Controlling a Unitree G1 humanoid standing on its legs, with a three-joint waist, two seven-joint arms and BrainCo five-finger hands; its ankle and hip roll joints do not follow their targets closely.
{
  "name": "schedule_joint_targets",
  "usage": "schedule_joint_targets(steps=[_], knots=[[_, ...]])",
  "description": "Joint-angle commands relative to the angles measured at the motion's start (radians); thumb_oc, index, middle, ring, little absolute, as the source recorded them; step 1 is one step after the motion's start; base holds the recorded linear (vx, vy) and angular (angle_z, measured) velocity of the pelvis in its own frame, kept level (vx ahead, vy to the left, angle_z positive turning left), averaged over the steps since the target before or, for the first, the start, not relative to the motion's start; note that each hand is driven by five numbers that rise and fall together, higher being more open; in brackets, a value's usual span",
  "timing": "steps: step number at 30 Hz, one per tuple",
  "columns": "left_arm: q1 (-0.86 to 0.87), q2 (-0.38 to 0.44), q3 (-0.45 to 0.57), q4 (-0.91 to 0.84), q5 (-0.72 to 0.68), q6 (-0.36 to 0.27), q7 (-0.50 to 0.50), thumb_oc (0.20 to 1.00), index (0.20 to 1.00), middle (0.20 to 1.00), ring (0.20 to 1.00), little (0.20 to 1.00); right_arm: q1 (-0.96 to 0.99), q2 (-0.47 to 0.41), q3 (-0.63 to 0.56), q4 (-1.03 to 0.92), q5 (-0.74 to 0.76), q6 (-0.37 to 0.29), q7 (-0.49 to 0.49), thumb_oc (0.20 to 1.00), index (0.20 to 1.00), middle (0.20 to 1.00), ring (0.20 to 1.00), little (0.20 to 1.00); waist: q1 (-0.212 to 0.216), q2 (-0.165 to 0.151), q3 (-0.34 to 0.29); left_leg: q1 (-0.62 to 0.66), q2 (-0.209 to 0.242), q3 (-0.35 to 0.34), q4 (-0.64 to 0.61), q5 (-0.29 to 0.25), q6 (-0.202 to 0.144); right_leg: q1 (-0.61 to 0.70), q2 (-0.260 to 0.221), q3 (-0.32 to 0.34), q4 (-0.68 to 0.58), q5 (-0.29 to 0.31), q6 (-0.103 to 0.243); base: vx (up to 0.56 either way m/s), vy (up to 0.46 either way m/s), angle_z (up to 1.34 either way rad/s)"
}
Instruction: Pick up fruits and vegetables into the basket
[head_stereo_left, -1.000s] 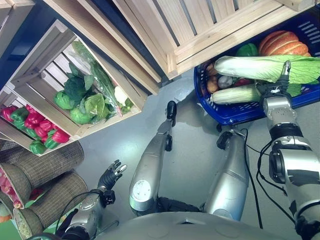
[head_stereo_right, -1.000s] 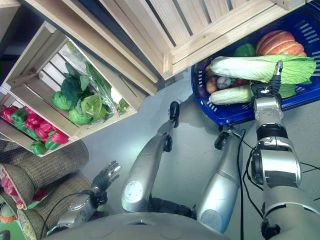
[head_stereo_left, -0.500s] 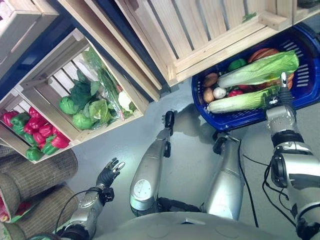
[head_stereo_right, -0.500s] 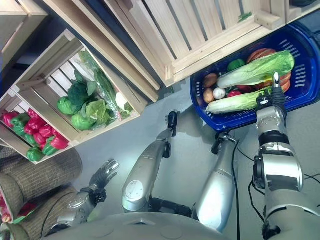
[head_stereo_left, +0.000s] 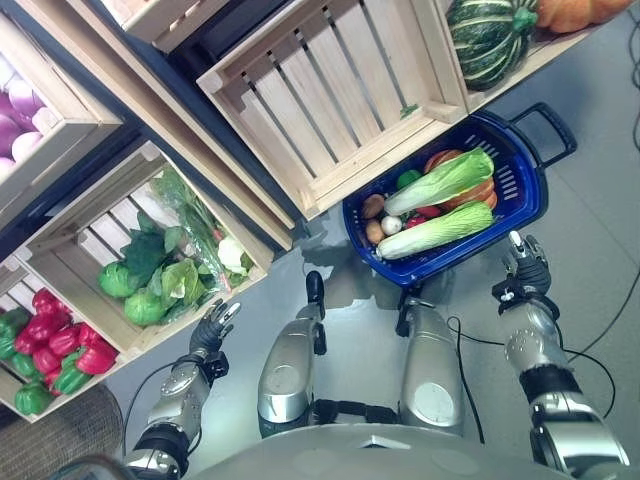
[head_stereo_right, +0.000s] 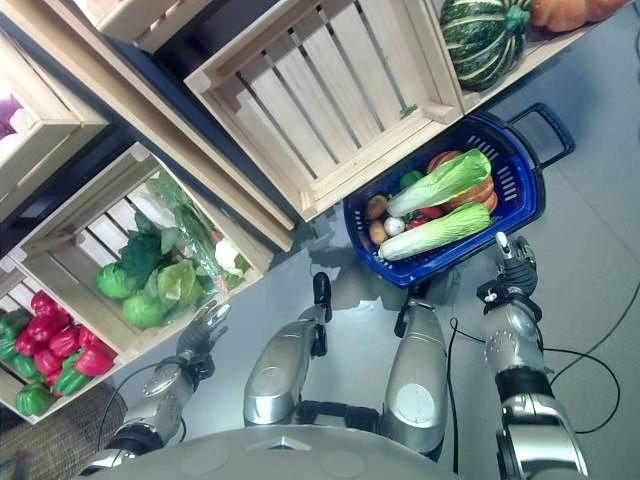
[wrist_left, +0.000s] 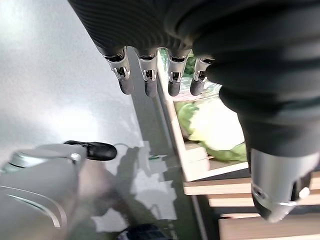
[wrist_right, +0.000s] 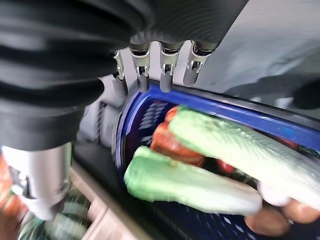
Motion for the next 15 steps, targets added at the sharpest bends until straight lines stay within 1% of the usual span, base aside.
schedule_joint_targets(steps=[1,2,3,7,8,10,11,13,15], knots=[[0.102,0.032,0.039,0.029,0.115,-0.030,-0.002,1.000,1.000,1.000,1.000,1.000,0.100,0.042,0.001,-0.070,-0.110,-0.039,0.074,1.000,1.000,1.000,1.000,1.000,-0.020,-0.100,-0.139,-0.027,-0.025,0.008,0.015,-0.045,0.039,0.138,-0.028,0.013,-0.086,-0.028,0.074,0.19,-0.007,-0.14],[0.107,0.028,0.037,0.040,0.133,-0.037,-0.009,1.000,1.000,1.000,1.000,1.000,0.127,0.050,0.008,-0.070,-0.126,-0.034,0.104,1.000,1.000,1.000,1.000,1.000,-0.024,-0.109,-0.167,-0.008,-0.021,0.012,0.004,-0.048,0.039,0.159,-0.029,0.012,-0.103,-0.022,0.080,0.11,-0.004,-0.11],[0.109,0.026,0.035,0.044,0.136,-0.041,-0.015,1.000,1.000,1.000,1.000,1.000,0.133,0.051,0.009,-0.071,-0.135,-0.033,0.110,1.000,1.000,1.000,1.000,1.000,-0.025,-0.111,-0.173,-0.003,-0.021,0.013,0.001,-0.048,0.039,0.164,-0.030,0.012,-0.108,-0.020,0.082,0.12,-0.006,-0.08],[0.121,0.018,0.017,0.059,0.195,-0.044,-0.029,1.000,1.000,1.000,1.000,1.000,0.192,0.068,0.042,-0.057,-0.193,0.002,0.147,1.000,1.000,1.000,1.000,1.000,-0.030,-0.132,-0.245,0.056,-0.015,0.028,-0.032,-0.058,0.038,0.227,-0.035,0.009,-0.171,0.006,0.104,0.10,-0.003,-0.07],[0.117,0.015,0.003,0.073,0.210,-0.043,-0.031,1.000,1.000,1.000,1.000,1.000,0.199,0.071,0.064,-0.034,-0.233,0.004,0.155,1.000,1.000,1.000,1.000,1.000,-0.032,-0.137,-0.265,0.075,-0.012,0.034,-0.042,-0.061,0.036,0.244,-0.037,0.008,-0.191,0.015,0.110,0.07,0.008,-0.06],[0.111,0.011,-0.011,0.088,0.223,-0.038,-0.044,1.000,1.000,1.000,1.000,1.000,0.204,0.076,0.089,-0.024,-0.261,0.031,0.165,1.000,1.000,1.000,1.000,1.000,-0.033,-0.143,-0.281,0.093,-0.012,0.041,-0.052,-0.065,0.037,0.261,-0.040,0.006,-0.213,0.027,0.116,0.01,0.021,-0.09],[0.104,0.009,-0.021,0.110,0.221,-0.039,-0.052,1.000,1.000,1.000,1.000,1.000,0.203,0.081,0.107,0.012,-0.278,0.030,0.180,1.000,1.000,1.000,1.000,1.000,-0.033,-0.147,-0.292,0.104,-0.010,0.046,-0.058,-0.068,0.035,0.272,-0.041,0.001,-0.222,0.030,0.119,-0.02,0.027,-0.04],[0.089,0.003,-0.033,0.151,0.231,-0.044,-0.064,1.000,1.000,1.000,1.000,1.000,0.194,0.090,0.125,0.060,-0.269,0.053,0.213,1.000,1.000,1.000,1.000,1.000,-0.033,-0.151,-0.306,0.123,-0.010,0.054,-0.071,-0.070,0.036,0.289,-0.042,-0.002,-0.240,0.036,0.123,-0.01,0.020,-0.04],[0.073,-0.001,-0.048,0.181,0.248,-0.036,-0.079,1.000,1.000,1.000,1.000,1.000,0.186,0.107,0.151,0.122,-0.286,0.064,0.241,1.000,1.000,1.000,1.000,1.000,-0.031,-0.155,-0.321,0.137,-0.008,0.064,-0.080,-0.070,0.037,0.302,-0.042,-0.010,-0.249,0.040,0.125,-0.03,0.023,-0.09]])
